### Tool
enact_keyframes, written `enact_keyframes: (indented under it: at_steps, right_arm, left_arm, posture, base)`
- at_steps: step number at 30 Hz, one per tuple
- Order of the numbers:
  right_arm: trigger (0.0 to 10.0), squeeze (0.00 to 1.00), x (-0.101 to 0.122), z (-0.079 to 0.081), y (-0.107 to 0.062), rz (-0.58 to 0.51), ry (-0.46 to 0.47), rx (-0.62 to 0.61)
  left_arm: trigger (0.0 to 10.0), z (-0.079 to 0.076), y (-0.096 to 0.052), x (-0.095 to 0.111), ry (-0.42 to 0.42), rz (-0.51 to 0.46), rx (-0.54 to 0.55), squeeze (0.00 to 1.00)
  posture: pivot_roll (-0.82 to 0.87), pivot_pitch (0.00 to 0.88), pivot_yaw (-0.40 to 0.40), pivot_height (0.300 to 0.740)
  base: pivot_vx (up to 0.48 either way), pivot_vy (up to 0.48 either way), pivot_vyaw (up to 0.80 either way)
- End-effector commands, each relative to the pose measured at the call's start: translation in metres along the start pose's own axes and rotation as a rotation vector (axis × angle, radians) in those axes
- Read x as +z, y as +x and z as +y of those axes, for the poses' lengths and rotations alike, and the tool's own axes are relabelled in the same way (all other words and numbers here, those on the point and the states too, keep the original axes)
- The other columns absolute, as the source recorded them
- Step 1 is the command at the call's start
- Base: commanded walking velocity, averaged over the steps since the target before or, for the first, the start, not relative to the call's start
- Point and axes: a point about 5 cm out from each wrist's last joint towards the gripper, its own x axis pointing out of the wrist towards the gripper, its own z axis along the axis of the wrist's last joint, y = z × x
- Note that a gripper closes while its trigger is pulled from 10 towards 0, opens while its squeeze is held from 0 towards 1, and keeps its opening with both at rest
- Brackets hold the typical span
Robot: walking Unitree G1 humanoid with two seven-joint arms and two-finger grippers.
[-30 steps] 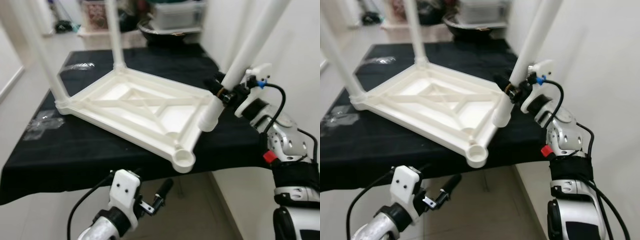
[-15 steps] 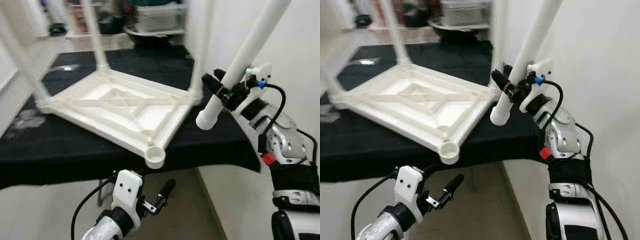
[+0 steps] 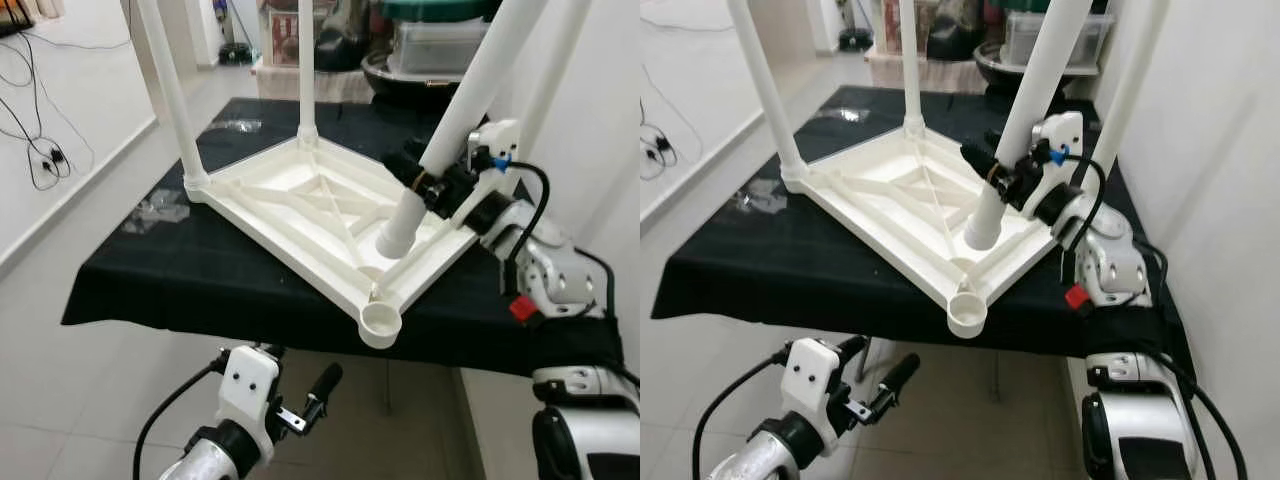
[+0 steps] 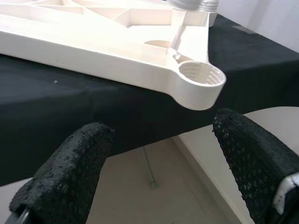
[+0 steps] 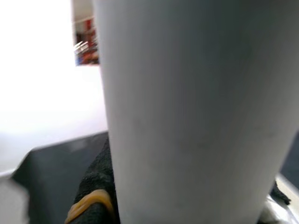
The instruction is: Building children table
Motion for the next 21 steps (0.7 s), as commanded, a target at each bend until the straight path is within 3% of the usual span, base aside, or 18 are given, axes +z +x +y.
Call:
enact_keyframes:
  at_steps: [1, 2, 3, 5, 8, 12, 15, 21]
  right_arm:
    - [10.0, 0.0, -0.006, 0.003, -0.011, 0.075, 0.006, 0.129]
    - [10.0, 0.0, -0.01, 0.006, -0.018, 0.126, 0.018, 0.21]
    - [10.0, 0.0, -0.01, 0.006, -0.018, 0.126, 0.018, 0.21]
    - [10.0, 0.0, -0.015, 0.013, -0.032, 0.168, 0.084, 0.37]
    - [10.0, 0.0, -0.013, 0.015, -0.034, 0.151, 0.08, 0.411]
    - [10.0, 0.0, 0.001, 0.022, -0.024, 0.037, 0.142, 0.503]
    - [10.0, 0.0, 0.002, 0.022, -0.022, 0.027, 0.147, 0.509]
    - [10.0, 0.0, 0.0, 0.036, -0.006, 0.004, 0.164, 0.638]
  left_arm:
    - [10.0, -0.002, -0.001, 0.0, -0.001, 0.011, -0.015, 0.0]
    - [10.0, -0.003, -0.002, 0.0, -0.004, 0.01, -0.022, 0.0]
    - [10.0, -0.003, -0.002, 0.0, -0.004, 0.01, -0.022, 0.0]
    - [10.0, -0.003, -0.003, 0.001, -0.009, 0.009, -0.032, 0.0]
    - [10.0, -0.003, -0.003, 0.001, -0.009, 0.01, -0.035, 0.0]
    - [10.0, -0.003, -0.004, 0.002, -0.009, 0.011, -0.04, 0.0]
    - [10.0, -0.003, -0.004, 0.002, -0.009, 0.012, -0.041, 0.0]
    - [10.0, -0.003, -0.005, 0.003, -0.004, 0.012, -0.041, 0.0]
  posture:
    - [0.07, 0.096, -0.057, 0.74]
    - [0.07, 0.105, -0.053, 0.74]
    - [0.07, 0.105, -0.053, 0.74]
    - [0.07, 0.11, -0.047, 0.74]
    - [0.08, 0.114, -0.046, 0.74]
    - [0.08, 0.121, -0.04, 0.74]
    - [0.08, 0.123, -0.038, 0.74]
    - [0.09, 0.131, -0.041, 0.74]
  base:
    - [0.0, 0.0, 0.0]
    - [0.0, 0.0, 0.0]
    - [0.0, 0.0, 0.0]
    - [0.0, 0.0, 0.0]
    - [0.0, 0.0, 0.0]
    - [0.0, 0.0, 0.0]
    - [0.0, 0.0, 0.0]
    - [0.0, 0.0, 0.0]
